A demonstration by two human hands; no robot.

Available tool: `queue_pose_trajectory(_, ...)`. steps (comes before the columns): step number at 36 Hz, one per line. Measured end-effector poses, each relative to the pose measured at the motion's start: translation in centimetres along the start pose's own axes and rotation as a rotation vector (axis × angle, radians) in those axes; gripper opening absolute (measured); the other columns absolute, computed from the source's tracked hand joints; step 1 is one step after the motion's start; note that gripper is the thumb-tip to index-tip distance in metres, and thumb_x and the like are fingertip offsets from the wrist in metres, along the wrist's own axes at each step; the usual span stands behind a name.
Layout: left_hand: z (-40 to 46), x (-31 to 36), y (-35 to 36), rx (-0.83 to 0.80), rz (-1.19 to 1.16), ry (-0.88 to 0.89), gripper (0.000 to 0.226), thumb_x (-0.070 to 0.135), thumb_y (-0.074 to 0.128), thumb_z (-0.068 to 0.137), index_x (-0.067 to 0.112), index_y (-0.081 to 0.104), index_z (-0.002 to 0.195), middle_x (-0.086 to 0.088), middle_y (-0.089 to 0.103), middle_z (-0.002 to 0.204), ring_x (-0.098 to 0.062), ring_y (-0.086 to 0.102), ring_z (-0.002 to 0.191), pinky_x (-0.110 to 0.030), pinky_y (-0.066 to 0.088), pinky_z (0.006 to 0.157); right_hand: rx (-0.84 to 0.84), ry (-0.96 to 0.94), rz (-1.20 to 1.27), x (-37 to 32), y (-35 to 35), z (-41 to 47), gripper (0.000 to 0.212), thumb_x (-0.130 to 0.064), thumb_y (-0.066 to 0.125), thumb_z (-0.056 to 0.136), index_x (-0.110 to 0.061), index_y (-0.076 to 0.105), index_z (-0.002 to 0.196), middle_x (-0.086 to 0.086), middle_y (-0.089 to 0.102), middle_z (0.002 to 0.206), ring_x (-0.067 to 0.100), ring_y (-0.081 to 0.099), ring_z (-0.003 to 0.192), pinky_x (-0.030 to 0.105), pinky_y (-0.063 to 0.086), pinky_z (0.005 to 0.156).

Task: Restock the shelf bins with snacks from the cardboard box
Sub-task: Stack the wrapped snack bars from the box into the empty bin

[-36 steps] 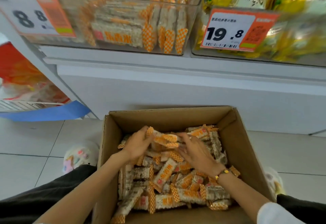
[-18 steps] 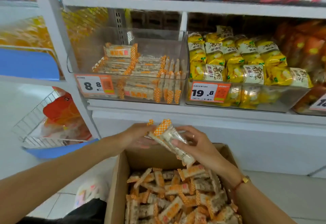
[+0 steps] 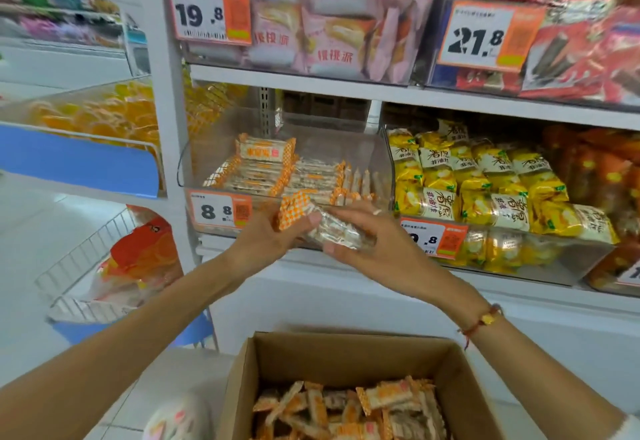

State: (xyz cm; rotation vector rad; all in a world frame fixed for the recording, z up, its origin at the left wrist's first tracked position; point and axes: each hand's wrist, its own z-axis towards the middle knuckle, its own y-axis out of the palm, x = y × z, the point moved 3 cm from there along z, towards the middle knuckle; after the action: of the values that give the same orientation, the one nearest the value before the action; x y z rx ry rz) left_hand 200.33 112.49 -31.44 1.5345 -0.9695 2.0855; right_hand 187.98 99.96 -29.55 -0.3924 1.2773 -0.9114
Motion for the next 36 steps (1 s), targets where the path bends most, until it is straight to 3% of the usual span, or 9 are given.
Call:
queue_pose_trajectory(4,1.6,0.7,-2.9,0.088,-0.064,0.055,0.044,0.057,0.063,0.066,0.025,0.065,0.095,0.013,0.073,0.084,-0.009,0.07,0.082,-0.032,0.058,0.08,-0.189,-0.071,-0.177,-1.6,-1.1,3.5,0.068,-0.04,0.069,0.086,-0.032,0.036,0.144,-0.011,0.039,0.145,0.008,0.034,0.133,0.023,0.026,0.11)
queue_pose_trajectory(8,2.4,1.4,-6.0,0.11,0.038,0.16,0.014,0.038,0.062,0.078,0.027,0.059,0.085,0.021,0.066,0.062,0.009,0.062,0.06,-0.008,0.045,0.055,-0.469,0.0,0.039,-3.3,-1.7,6.7,0.066,-0.043,0.063,0.083,-0.042,0.033,0.142,-0.025,0.036,0.14,-0.005,0.036,0.126,0.01,0.034,0.097)
queue_pose_trajectory(13,3.6,1.2,-8.5,0.202,0.05,0.206,0.011,0.026,0.06,0.089,0.026,0.055,0.078,0.024,0.059,0.049,0.006,0.058,0.05,-0.007,0.039,0.042,-0.354,-0.073,0.077,-3.6,-0.6,10.7,0.055,-0.035,0.066,0.087,-0.039,0.045,0.138,-0.024,0.042,0.139,0.0,0.04,0.129,0.01,0.035,0.096)
queue_pose_trajectory(18,5.7,0.5,-10.4,0.294,-0.013,0.233,0.046,0.066,0.067,0.072,0.021,0.06,0.077,0.008,0.061,0.062,-0.014,0.057,0.064,-0.033,0.051,0.064,-0.159,-0.134,0.193,-3.0,1.0,14.1,0.045,-0.045,0.074,0.076,-0.047,0.058,0.118,-0.016,0.055,0.132,0.005,0.047,0.126,0.027,0.038,0.104)
queue_pose_trajectory(20,6.1,0.3,-10.8,0.36,0.005,0.244,0.052,0.066,0.065,0.073,0.016,0.062,0.086,0.013,0.061,0.066,-0.005,0.056,0.06,-0.026,0.048,0.062,-0.105,-0.121,0.234,-2.4,1.6,15.2,0.04,-0.051,0.075,0.073,-0.053,0.06,0.109,-0.013,0.058,0.128,0.004,0.049,0.124,0.03,0.04,0.102)
queue_pose_trajectory(23,5.9,-0.6,-11.9,0.719,0.2,0.249,0.059,0.071,0.064,0.068,0.03,0.061,0.111,0.023,0.064,0.093,0.002,0.059,0.084,-0.019,0.045,0.071,-0.061,-0.107,0.243,-1.1,2.6,17.4,0.032,-0.037,0.074,0.08,-0.056,0.059,0.101,-0.014,0.059,0.125,0.002,0.051,0.118,0.028,0.042,0.096)
queue_pose_trajectory(26,5.5,-2.1,-13.6,1.0,0.467,0.28,0.062,0.06,0.062,0.081,0.024,0.05,0.13,0.007,0.053,0.126,-0.012,0.045,0.115,-0.028,0.037,0.088,-0.004,-0.062,0.132,1.1,3.1,20.4,0.034,-0.033,0.075,0.08,-0.047,0.059,0.106,-0.008,0.059,0.126,0.007,0.052,0.114,0.027,0.042,0.096)
queue_pose_trajectory(30,6.7,-5.0,-14.2,0.863,0.622,0.273,0.065,0.044,0.043,0.096,0.012,0.024,0.15,-0.004,0.024,0.157,-0.021,0.025,0.14,-0.043,0.031,0.107,0.003,0.016,-0.077,4.0,4.5,24.7,0.048,-0.035,0.077,0.078,-0.038,0.052,0.118,-0.001,0.054,0.135,0.012,0.051,0.121,0.023,0.04,0.09)
queue_pose_trajectory(36,7.3,-6.4,-13.6,0.779,0.706,0.324,0.071,0.036,0.039,0.095,0.013,0.007,0.154,0.0,0.001,0.162,0.002,0.001,0.141,-0.025,0.019,0.11,-0.042,0.014,-0.241,5.7,7.7,28.3,0.055,-0.042,0.076,0.078,-0.027,0.054,0.126,0.001,0.054,0.137,0.019,0.049,0.127,0.034,0.043,0.1)
